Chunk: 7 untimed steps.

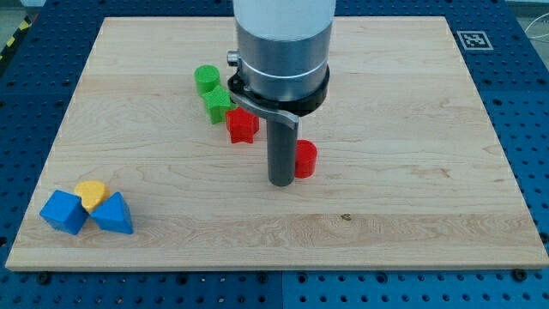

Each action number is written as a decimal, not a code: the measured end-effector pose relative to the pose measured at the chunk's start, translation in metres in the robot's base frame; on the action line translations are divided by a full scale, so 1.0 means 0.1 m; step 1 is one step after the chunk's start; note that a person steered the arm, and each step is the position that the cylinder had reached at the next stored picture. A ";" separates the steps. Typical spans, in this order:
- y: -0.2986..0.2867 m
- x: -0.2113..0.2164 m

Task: Slide the red circle towards the center

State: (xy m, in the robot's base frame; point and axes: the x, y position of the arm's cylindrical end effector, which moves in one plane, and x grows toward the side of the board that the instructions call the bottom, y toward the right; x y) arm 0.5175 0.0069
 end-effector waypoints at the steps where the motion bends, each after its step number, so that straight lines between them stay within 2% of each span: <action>1: 0.13 -0.14; 3: 0.20 -0.23; 4: 0.48 0.00; 5: 0.72 0.05; 7: 0.74 -0.23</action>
State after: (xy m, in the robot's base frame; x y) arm 0.4947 0.0809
